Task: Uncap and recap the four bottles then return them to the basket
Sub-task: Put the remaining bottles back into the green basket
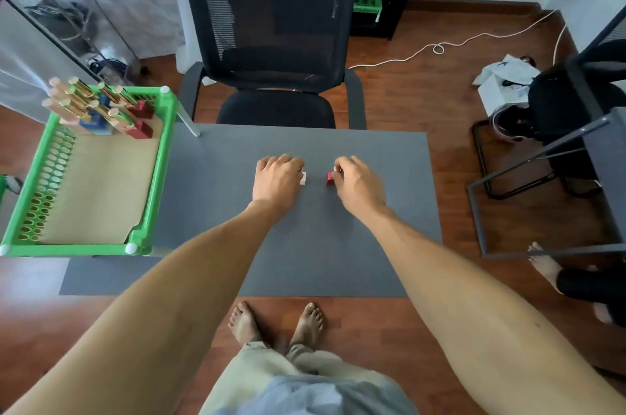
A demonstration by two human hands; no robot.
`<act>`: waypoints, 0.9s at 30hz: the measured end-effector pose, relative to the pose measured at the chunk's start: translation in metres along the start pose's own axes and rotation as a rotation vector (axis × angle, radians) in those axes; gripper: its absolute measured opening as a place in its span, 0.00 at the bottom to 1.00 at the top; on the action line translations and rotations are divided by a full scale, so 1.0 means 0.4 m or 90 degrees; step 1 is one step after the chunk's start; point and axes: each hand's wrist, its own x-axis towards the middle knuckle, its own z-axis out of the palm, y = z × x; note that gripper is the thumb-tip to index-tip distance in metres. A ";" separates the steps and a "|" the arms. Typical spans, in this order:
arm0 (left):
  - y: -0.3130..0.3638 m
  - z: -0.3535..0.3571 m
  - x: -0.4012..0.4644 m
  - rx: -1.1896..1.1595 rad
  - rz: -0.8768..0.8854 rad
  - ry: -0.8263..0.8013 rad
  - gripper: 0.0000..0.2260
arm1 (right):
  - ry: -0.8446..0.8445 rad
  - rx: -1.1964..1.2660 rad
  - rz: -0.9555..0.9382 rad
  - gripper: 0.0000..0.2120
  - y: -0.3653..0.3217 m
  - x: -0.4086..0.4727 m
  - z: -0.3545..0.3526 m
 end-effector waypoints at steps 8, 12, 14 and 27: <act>-0.008 -0.027 -0.012 0.002 -0.021 0.029 0.07 | -0.012 0.015 0.036 0.07 -0.011 0.010 -0.018; -0.020 -0.089 -0.010 0.022 -0.026 0.066 0.09 | 0.011 0.049 0.029 0.07 -0.038 0.016 -0.050; -0.025 -0.126 -0.010 0.025 -0.033 0.083 0.09 | 0.017 0.058 0.020 0.08 -0.061 0.020 -0.067; -0.168 -0.361 -0.095 0.053 -0.099 0.228 0.09 | 0.063 0.112 -0.103 0.08 -0.318 0.063 -0.123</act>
